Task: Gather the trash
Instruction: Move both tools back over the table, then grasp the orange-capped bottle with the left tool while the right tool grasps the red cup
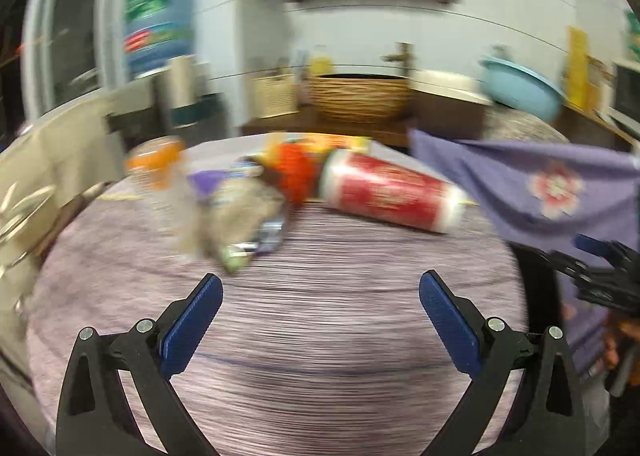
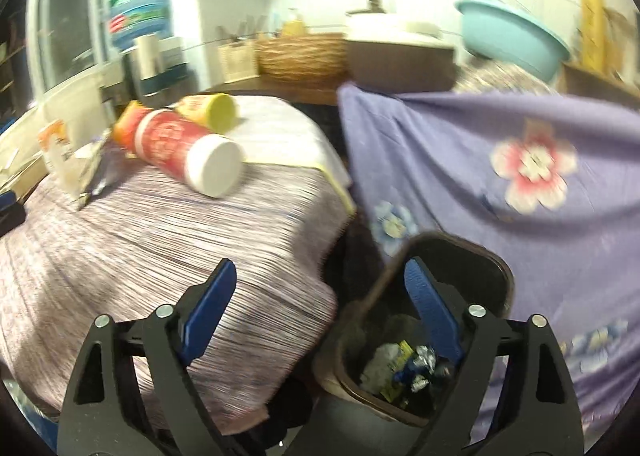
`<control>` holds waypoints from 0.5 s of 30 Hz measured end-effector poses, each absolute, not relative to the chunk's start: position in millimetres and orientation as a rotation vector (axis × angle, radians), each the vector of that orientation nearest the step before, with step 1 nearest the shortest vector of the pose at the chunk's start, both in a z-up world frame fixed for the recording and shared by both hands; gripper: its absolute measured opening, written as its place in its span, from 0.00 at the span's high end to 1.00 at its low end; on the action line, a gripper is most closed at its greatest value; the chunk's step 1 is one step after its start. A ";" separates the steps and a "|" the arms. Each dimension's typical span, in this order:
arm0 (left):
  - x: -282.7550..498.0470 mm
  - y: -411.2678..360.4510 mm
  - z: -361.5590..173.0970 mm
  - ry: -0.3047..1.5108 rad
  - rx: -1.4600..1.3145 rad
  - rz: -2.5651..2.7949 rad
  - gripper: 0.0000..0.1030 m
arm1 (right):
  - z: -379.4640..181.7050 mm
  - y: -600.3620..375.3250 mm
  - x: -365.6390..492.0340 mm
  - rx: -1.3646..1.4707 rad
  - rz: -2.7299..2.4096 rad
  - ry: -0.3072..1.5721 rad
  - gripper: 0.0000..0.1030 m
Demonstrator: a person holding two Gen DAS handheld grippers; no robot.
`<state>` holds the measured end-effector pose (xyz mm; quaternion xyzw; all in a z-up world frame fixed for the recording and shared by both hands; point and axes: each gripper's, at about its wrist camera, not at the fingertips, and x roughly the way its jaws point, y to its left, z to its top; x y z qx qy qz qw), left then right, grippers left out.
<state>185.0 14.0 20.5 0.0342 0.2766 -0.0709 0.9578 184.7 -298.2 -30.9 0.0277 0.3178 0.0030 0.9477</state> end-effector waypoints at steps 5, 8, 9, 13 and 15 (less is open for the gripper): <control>213.0 71.4 28.8 0.532 0.046 -0.012 0.05 | -15.2 -256.3 193.9 -0.013 0.089 0.633 0.17; 240.2 92.3 32.2 0.539 0.058 0.020 0.05 | -6.8 -235.8 199.6 -0.042 0.135 0.624 0.17; 248.8 96.4 32.1 0.545 0.062 0.022 0.05 | -4.4 -229.3 202.0 -0.050 0.149 0.622 0.17; 284.1 105.1 31.7 0.548 0.077 0.025 0.05 | 3.1 -205.6 207.6 -0.088 0.179 0.611 0.17; 301.1 104.7 29.0 0.570 0.077 0.024 0.05 | 4.8 -196.3 209.6 -0.106 0.196 0.608 0.17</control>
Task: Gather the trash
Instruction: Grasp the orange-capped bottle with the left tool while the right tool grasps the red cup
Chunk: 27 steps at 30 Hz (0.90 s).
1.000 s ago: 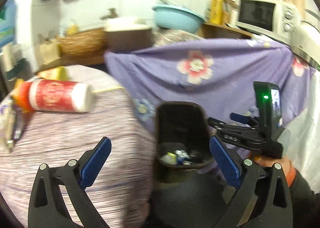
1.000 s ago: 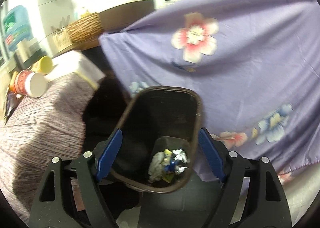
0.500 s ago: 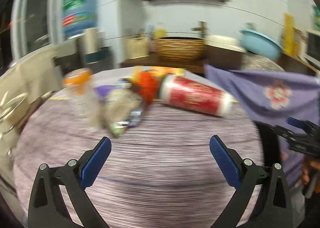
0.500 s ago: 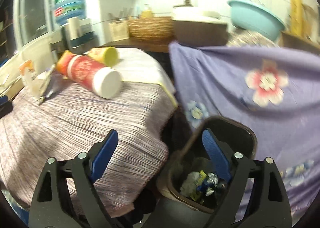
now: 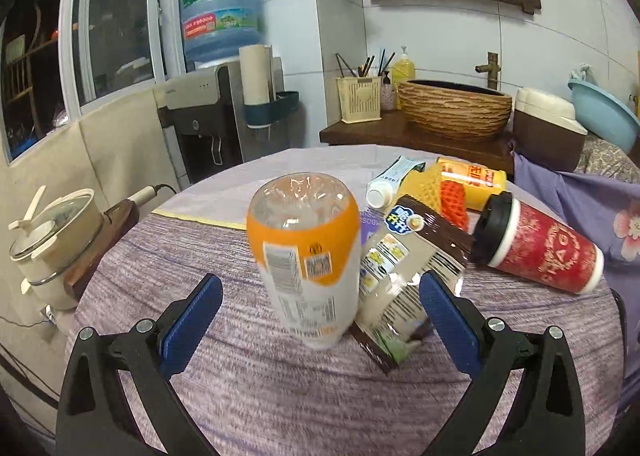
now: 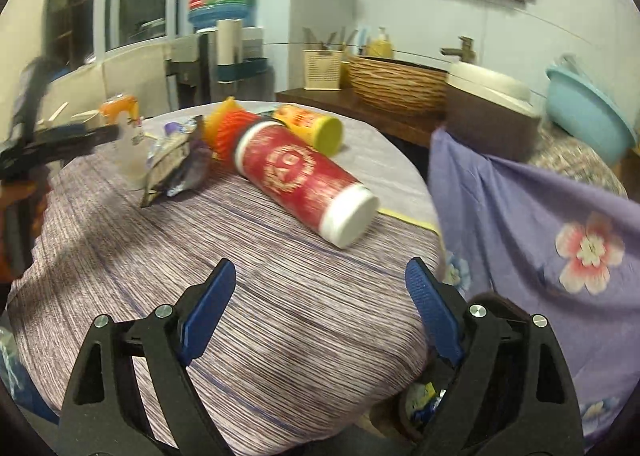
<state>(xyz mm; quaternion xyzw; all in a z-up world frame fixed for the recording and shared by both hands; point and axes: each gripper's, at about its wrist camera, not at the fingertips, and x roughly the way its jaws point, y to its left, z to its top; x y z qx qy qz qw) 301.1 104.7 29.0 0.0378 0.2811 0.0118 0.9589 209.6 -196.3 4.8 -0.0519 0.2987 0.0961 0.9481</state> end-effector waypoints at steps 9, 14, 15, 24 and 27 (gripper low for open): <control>331.9 104.4 25.0 0.573 0.077 0.007 0.14 | 5.8 -158.5 229.7 -0.205 0.257 0.611 0.17; 339.7 116.5 22.2 0.618 0.030 -0.014 0.41 | 5.8 -140.4 256.0 -0.298 0.287 0.628 0.17; 338.6 118.5 22.2 0.616 0.025 -0.014 0.41 | 6.8 -136.2 261.7 -0.322 0.290 0.625 0.17; 299.9 136.5 34.5 0.593 -0.033 -0.051 0.41 | 4.8 -104.1 321.9 -0.540 0.294 0.647 0.17; 278.5 140.6 42.4 0.559 -0.047 -0.071 0.41 | -2.0 -95.5 339.4 -0.583 0.282 0.666 0.16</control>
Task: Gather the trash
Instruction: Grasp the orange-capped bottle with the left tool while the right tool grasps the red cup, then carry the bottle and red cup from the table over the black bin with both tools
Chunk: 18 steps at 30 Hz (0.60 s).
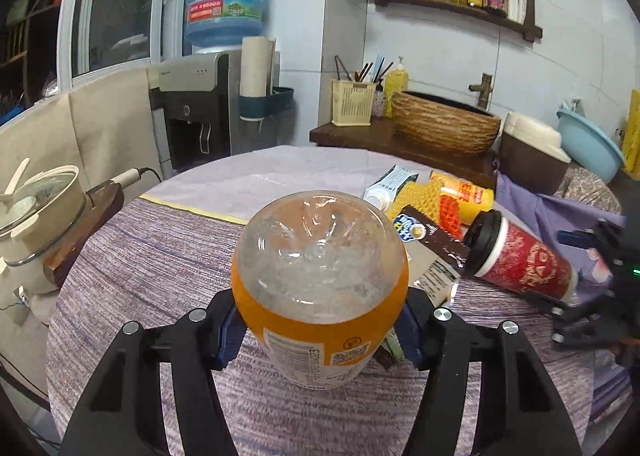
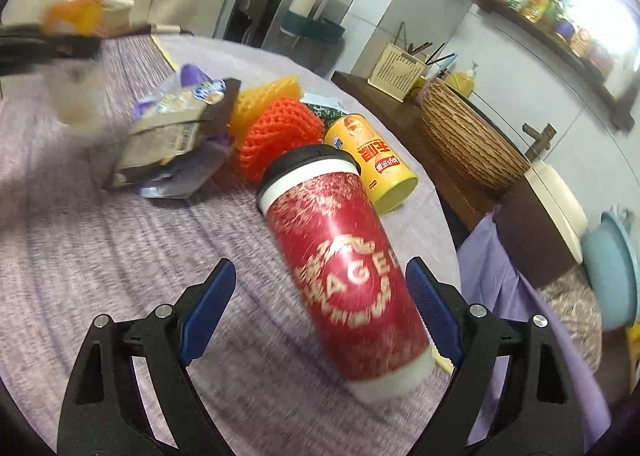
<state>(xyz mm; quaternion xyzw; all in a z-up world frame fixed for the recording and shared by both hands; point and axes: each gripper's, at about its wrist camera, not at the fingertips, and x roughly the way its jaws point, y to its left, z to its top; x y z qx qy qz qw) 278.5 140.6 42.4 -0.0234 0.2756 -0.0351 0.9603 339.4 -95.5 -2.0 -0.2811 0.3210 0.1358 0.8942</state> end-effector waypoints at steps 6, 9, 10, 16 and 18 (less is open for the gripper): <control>242.9 140.1 52.1 0.514 -0.051 -0.107 0.41 | -21.1 -75.3 374.6 -0.730 0.254 0.693 0.14; 229.5 141.7 52.6 0.502 -0.073 -0.126 0.41 | -28.7 -69.9 390.3 -0.770 0.259 0.717 0.14; 225.5 141.7 52.7 0.500 -0.077 -0.133 0.41 | -31.4 -68.4 396.3 -0.778 0.262 0.729 0.14; 213.4 139.9 51.8 0.485 -0.050 -0.123 0.41 | -42.9 -62.8 413.3 -0.817 0.250 0.763 0.18; 212.5 139.7 50.9 0.488 -0.062 -0.132 0.41 | -43.7 -61.5 414.0 -0.825 0.243 0.754 0.18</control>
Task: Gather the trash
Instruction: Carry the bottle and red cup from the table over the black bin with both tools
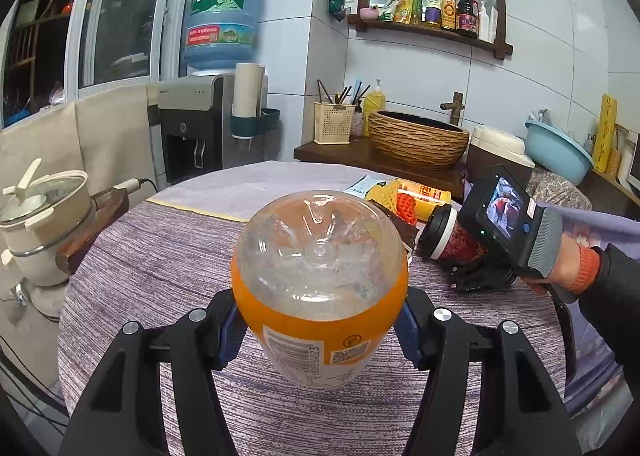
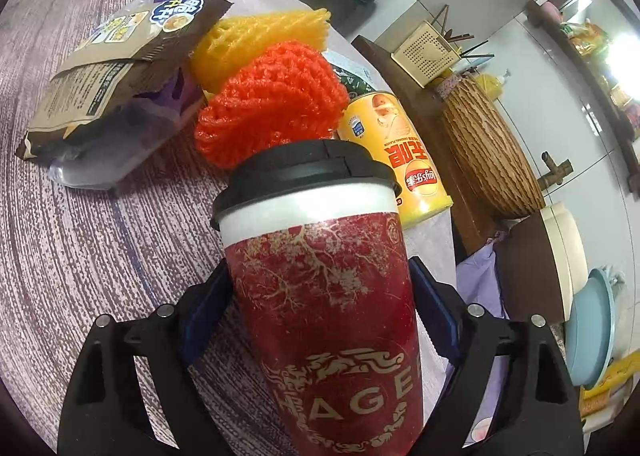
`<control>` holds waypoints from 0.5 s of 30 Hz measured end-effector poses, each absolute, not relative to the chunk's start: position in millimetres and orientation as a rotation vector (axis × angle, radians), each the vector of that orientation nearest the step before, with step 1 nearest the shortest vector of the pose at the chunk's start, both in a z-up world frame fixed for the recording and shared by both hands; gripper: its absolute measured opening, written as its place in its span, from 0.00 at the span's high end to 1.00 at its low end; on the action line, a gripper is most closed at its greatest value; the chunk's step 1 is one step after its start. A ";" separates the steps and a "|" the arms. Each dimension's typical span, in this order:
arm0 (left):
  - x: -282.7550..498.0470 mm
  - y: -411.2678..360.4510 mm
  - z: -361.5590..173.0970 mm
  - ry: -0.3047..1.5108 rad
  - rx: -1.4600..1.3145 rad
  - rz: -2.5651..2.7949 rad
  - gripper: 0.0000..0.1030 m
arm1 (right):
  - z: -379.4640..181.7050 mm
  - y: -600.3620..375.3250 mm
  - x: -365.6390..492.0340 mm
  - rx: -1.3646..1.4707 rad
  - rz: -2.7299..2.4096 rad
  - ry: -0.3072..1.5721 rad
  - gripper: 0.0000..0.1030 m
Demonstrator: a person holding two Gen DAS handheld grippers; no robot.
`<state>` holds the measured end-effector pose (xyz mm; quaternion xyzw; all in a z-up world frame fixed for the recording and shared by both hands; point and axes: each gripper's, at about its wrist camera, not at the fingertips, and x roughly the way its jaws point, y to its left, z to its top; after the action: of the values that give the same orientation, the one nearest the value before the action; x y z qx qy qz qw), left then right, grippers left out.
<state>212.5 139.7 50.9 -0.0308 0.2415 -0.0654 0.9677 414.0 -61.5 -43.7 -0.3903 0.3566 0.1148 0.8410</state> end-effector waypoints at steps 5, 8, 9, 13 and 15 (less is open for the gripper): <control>208.3 138.2 48.7 0.488 -0.076 -0.134 0.41 | -42.4 -65.8 402.7 -0.796 0.236 0.736 0.19; 204.4 137.0 48.0 0.488 -0.082 -0.141 0.41 | -32.6 -73.8 393.3 -0.750 0.235 0.707 0.19; 202.3 136.1 47.9 0.487 -0.083 -0.140 0.41 | -28.3 -77.5 389.6 -0.731 0.232 0.695 0.19; 194.7 129.6 47.5 0.482 -0.083 -0.144 0.41 | -7.3 -94.1 369.2 -0.637 0.220 0.638 0.19; 191.3 125.7 48.0 0.481 -0.092 -0.154 0.41 | 1.0 -101.0 357.5 -0.600 0.220 0.614 0.19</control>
<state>191.3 125.7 48.0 -0.0455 0.2378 -0.0764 0.9672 357.5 -101.0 1.0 -0.2904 0.2970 0.1066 0.9034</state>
